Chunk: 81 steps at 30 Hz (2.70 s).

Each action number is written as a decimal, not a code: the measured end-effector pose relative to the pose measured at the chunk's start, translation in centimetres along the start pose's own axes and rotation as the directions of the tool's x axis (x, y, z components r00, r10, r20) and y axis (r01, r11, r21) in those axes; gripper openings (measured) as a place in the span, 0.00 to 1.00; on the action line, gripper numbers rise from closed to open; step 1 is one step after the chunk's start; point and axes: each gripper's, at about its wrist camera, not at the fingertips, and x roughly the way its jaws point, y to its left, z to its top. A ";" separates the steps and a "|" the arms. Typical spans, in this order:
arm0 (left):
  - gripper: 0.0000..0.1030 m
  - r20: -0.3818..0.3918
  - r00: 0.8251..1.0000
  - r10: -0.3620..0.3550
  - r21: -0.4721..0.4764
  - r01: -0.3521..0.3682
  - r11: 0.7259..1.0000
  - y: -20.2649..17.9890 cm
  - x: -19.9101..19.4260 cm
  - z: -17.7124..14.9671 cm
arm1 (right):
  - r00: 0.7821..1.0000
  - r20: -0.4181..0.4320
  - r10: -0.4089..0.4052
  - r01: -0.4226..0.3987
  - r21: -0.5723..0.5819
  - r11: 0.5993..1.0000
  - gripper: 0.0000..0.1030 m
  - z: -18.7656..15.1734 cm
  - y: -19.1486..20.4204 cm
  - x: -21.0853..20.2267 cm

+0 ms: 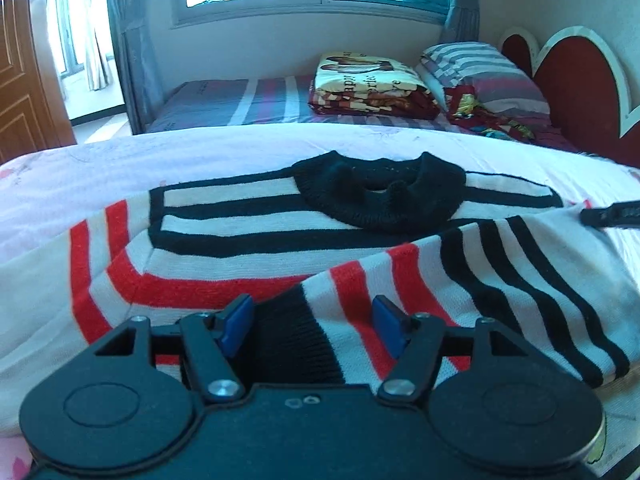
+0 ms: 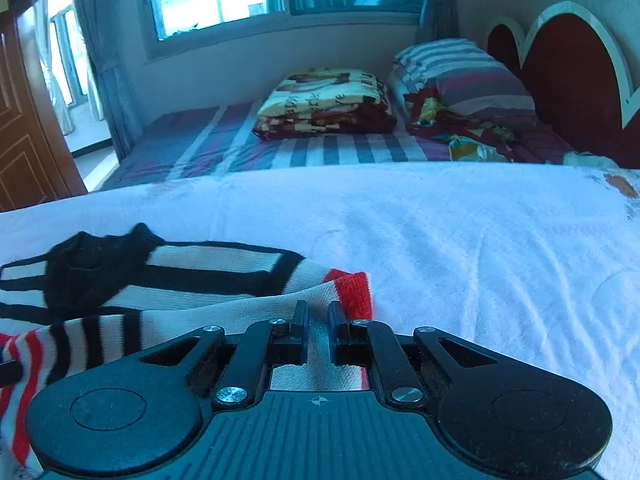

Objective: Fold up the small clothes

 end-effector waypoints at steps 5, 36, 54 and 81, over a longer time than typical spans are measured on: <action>0.66 0.001 1.000 -0.004 -0.013 0.004 1.000 0.4 0.1 -0.2 | 0.999 -0.018 -0.040 0.039 -0.038 0.998 0.07 -0.8 0.0 0.9; 0.47 0.149 0.983 0.109 -0.873 0.079 0.481 38.4 -15.7 -17.0 | 0.996 -0.041 0.075 -0.066 0.178 0.982 0.07 -8.1 10.8 -13.6; 0.08 0.343 0.939 0.042 -0.715 0.232 0.660 37.1 -13.1 -9.2 | 0.996 -0.021 0.081 -0.076 0.184 0.980 0.07 -5.3 13.4 -15.1; 0.64 0.048 0.919 -0.392 0.105 0.385 0.917 -4.3 -3.5 -2.1 | 0.969 -0.050 0.243 -0.210 0.356 0.911 0.17 -6.2 4.0 -10.9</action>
